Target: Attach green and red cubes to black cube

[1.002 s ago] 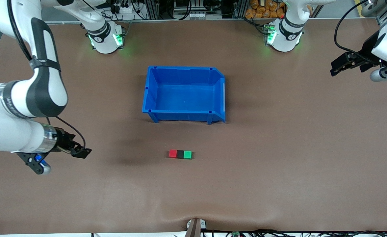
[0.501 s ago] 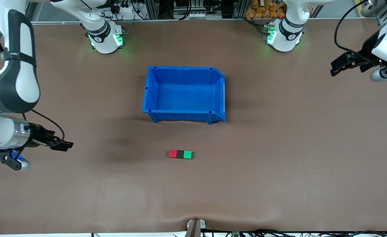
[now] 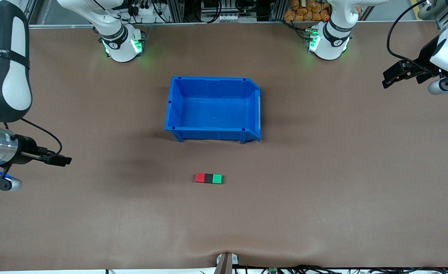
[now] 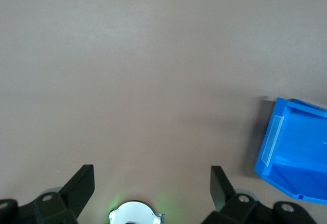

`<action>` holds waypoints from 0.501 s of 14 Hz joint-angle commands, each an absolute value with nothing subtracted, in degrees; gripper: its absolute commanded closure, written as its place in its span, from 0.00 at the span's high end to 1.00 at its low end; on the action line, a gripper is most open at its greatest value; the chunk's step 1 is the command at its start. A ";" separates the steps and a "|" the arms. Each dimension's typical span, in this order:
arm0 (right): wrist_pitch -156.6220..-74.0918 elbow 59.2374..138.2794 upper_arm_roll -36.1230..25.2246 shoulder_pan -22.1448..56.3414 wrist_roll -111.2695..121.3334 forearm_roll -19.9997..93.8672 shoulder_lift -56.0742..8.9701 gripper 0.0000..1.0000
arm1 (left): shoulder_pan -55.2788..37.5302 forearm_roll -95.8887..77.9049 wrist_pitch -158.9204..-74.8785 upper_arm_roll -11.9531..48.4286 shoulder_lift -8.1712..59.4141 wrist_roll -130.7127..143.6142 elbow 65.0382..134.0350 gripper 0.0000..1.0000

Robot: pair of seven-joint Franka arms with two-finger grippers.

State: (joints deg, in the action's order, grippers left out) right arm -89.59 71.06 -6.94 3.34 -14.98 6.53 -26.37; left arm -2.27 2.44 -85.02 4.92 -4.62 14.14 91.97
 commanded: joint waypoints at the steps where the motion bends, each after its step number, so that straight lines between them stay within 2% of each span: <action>1: -88.69 72.51 -5.80 1.41 -10.47 4.75 -23.56 1.00 | -2.20 1.85 -84.38 5.01 -4.13 14.50 90.79 1.00; 7: -87.01 72.60 -5.80 0.35 -9.23 3.87 -21.19 1.00 | -2.20 1.85 -84.38 5.01 -4.13 14.50 90.88 1.00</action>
State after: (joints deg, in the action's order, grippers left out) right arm -87.24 71.08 -6.94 1.84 -10.11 5.14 -23.46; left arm -2.27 2.44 -85.02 4.92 -4.58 14.14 91.97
